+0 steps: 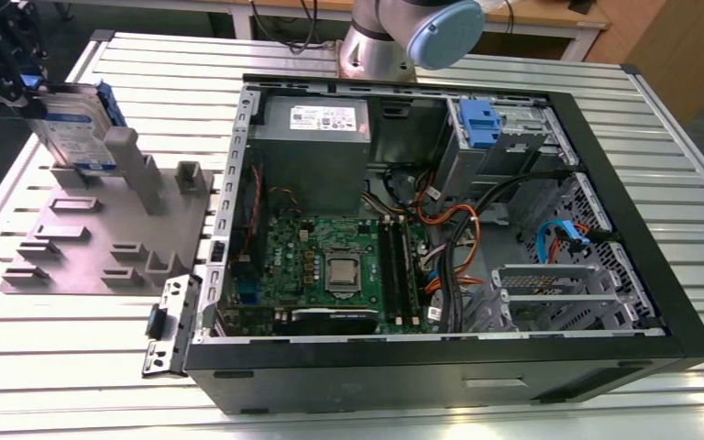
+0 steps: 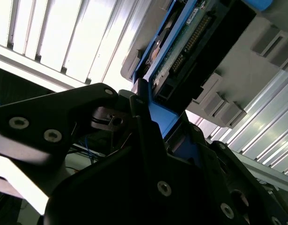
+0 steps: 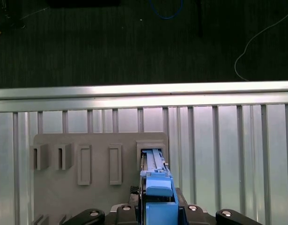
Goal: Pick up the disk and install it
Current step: 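Pick up the disk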
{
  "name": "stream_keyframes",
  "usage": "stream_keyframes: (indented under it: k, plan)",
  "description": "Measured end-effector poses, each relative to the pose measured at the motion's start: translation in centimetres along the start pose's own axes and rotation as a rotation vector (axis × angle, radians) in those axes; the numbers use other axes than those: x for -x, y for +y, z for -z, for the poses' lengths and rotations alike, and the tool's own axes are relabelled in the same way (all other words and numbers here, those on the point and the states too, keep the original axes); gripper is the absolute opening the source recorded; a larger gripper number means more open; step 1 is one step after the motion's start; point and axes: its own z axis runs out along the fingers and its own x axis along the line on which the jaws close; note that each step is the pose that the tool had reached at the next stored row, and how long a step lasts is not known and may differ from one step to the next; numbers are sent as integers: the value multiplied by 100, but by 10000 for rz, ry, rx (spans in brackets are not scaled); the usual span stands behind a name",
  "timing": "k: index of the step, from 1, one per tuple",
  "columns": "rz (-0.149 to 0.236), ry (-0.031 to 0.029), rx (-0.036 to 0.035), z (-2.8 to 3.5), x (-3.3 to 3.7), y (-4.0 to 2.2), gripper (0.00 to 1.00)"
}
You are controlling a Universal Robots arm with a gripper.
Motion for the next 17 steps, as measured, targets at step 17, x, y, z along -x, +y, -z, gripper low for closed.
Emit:
stream_keyframes:
  k: [17]
  plan:
    - [0, 0, -1, 62, 1, 0, 37]
